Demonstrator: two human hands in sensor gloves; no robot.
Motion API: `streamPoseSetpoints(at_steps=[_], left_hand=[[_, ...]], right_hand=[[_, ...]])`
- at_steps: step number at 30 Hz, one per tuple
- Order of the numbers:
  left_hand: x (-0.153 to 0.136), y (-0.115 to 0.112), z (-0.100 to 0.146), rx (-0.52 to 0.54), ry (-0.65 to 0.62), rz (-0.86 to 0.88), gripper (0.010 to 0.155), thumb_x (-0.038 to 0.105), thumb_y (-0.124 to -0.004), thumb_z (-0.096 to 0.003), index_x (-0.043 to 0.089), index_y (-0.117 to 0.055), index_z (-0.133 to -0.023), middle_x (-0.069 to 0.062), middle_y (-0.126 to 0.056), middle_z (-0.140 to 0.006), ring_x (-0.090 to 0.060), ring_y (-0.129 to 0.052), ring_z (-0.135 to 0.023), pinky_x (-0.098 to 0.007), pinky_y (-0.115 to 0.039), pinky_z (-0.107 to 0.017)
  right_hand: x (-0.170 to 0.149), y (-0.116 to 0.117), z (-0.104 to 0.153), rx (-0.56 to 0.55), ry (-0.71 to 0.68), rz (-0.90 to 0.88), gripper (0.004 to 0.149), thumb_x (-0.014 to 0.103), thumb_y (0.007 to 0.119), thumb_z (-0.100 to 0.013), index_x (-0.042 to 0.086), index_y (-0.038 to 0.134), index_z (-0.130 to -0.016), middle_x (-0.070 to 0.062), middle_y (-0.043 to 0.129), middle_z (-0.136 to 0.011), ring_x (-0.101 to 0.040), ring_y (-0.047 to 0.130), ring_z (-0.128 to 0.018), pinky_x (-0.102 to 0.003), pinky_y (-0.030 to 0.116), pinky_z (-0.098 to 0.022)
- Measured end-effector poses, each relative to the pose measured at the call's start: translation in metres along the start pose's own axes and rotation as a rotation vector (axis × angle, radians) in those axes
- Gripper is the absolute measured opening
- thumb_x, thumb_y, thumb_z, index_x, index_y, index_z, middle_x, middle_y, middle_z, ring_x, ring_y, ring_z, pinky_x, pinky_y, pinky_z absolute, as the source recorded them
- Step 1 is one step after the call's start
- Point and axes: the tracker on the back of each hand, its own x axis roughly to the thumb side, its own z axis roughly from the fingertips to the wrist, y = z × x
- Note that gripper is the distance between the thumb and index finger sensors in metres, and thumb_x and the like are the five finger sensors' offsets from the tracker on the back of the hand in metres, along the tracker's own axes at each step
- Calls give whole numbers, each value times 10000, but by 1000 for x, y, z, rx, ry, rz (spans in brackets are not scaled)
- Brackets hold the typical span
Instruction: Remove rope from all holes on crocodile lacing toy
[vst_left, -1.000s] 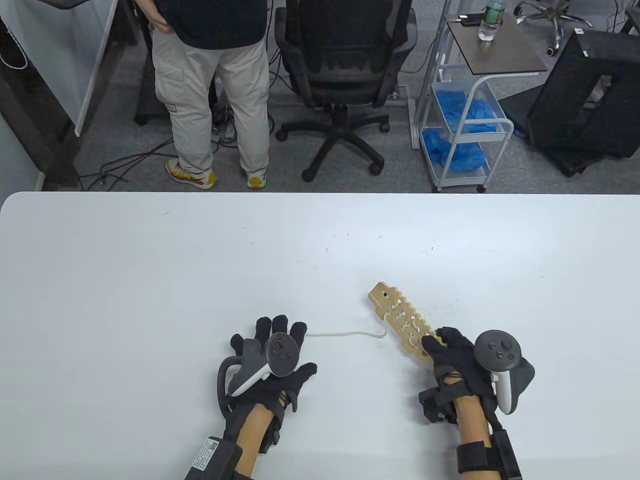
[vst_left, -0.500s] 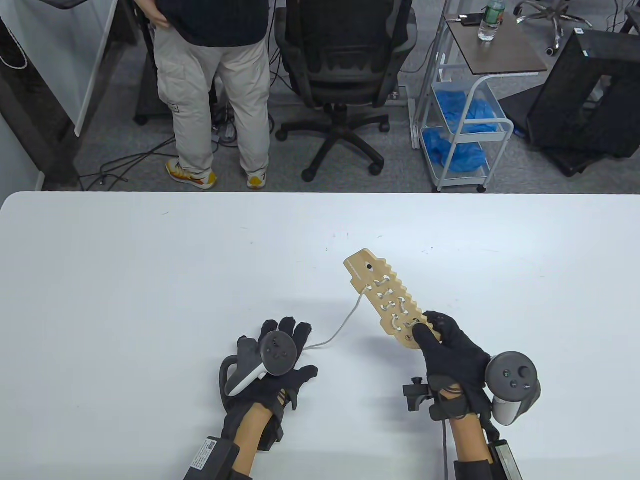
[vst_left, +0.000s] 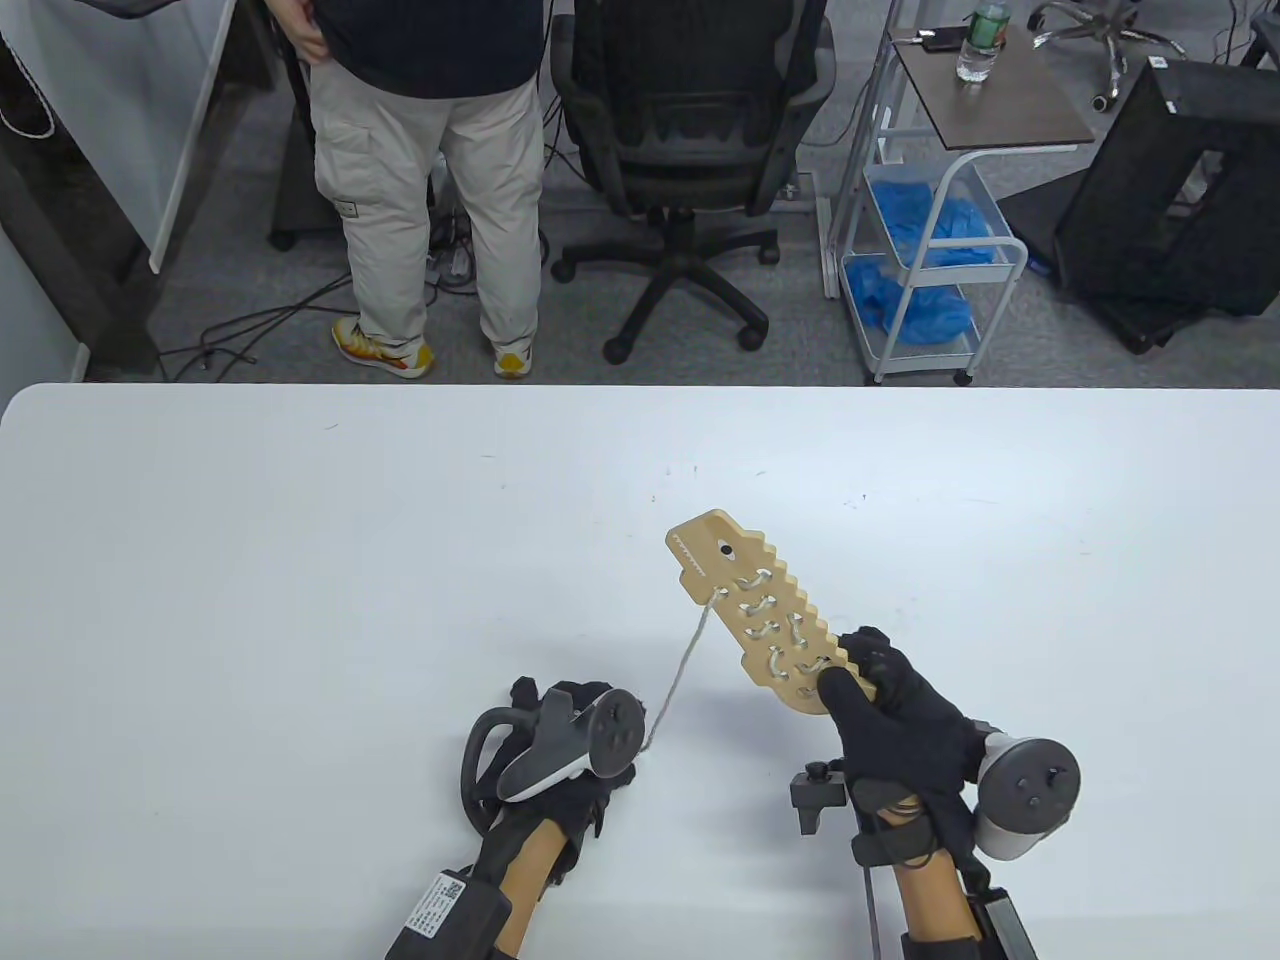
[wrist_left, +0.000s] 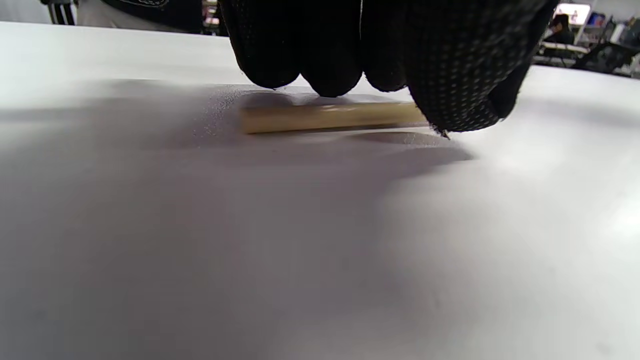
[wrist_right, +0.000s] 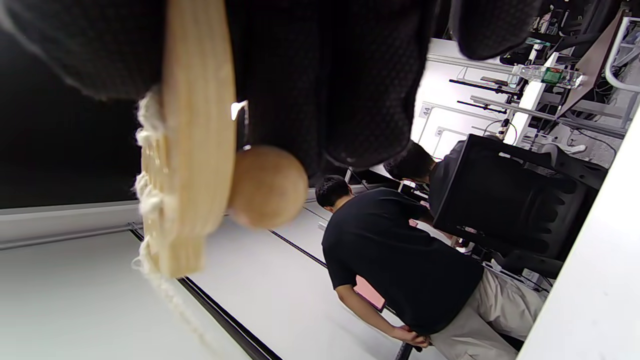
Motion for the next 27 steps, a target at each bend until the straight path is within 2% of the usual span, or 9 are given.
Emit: streamPoseSetpoints(at_steps=[1,2,6,9,14,17,18,20,27], left_hand=[[1,0,0,3,1,-11,659,423,-925,-382,371,-736,-1011,-11,-754,-1089,-269,-759,-988,-732,-488,-750],[3,0,1,14,3,-41,623,460,-901,-398,386,-748,-998,-3,-765,-1079,-262,-768,-977,-728,-497,-749],[13,0,2,100,-7,-155,597,442,-912,-371,413,-785,-953,29,-845,-1008,-224,-842,-911,-707,-533,-749],[20,-3,4,142,3,-209,566,576,-800,-400,429,-782,-946,48,-860,-993,-206,-856,-899,-698,-546,-751],[32,-3,4,128,-14,-161,574,558,-822,-420,442,-765,-979,44,-819,-1054,-216,-824,-945,-705,-528,-757],[37,1,6,183,1,-200,480,453,-895,-416,468,-830,-891,101,-892,-964,-154,-887,-876,-679,-552,-764],[38,2,6,191,-5,-202,419,478,-875,-431,474,-857,-850,115,-919,-924,-140,-905,-849,-673,-561,-764],[37,4,7,208,-14,-183,424,447,-897,-400,464,-893,-824,111,-954,-878,-138,-934,-802,-670,-574,-755],[21,11,10,243,14,-109,463,441,-854,-410,432,-892,-872,66,-929,-932,-181,-913,-835,-676,-577,-742]], right_hand=[[0,0,0,-1,-2,-5,418,419,860,-364,171,846,-700,-95,1031,-612,-329,1012,-605,-722,606,-605],[1,0,0,-3,-5,-8,417,419,860,-365,172,846,-701,-95,1031,-612,-328,1013,-604,-723,605,-605],[2,1,1,-8,-15,-22,417,421,859,-365,172,846,-700,-93,1031,-611,-324,1015,-601,-720,608,-604],[2,2,2,-9,-18,-43,417,423,859,-365,171,847,-697,-93,1034,-606,-324,1016,-598,-718,612,-603],[5,3,3,-5,-29,-94,417,423,859,-366,164,851,-693,-94,1038,-596,-323,1023,-584,-716,617,-597],[6,3,3,-7,-33,-107,419,423,860,-367,161,851,-693,-95,1038,-594,-324,1024,-581,-717,618,-595],[6,3,3,-8,-35,-104,419,424,860,-366,163,851,-692,-95,1038,-595,-324,1023,-583,-716,619,-594],[5,2,3,-13,-30,-93,418,425,859,-367,164,850,-694,-94,1037,-596,-323,1022,-584,-715,619,-595],[-14,-4,2,-37,61,-53,418,427,857,-370,168,848,-698,-95,1033,-604,-324,1016,-590,-712,613,-602]])
